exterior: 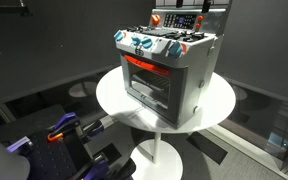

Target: Press the top switch on the stove

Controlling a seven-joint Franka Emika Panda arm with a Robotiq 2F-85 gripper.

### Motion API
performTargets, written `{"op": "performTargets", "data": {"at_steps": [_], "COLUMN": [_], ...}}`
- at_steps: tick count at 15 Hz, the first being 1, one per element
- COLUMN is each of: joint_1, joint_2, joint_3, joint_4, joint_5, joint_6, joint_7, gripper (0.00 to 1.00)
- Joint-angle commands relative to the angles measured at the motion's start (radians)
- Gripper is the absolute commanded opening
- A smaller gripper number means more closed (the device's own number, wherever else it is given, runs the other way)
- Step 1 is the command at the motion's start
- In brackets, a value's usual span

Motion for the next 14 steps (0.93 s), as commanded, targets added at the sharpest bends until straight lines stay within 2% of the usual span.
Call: {"op": "performTargets", "data": {"at_steps": [1,8,9,14], "joint_1": [0.003,0.005,0.007,0.007], "joint_2": [-0.077,-0.144,-0.112,-0.108], "joint_3": [-0.003,-0.002,-0.006,-0.006], "joint_4": [-0.045,-0.092,-0.072,-0.076], "joint_5": [-0.008,-0.035,-0.018,-0.018], "joint_6": [-0.068,-0.120,-0.099,-0.099], "joint_7": [0.009,0.007,0.000,0.000], "gripper": [1.00,1.00,1.00,1.00]}}
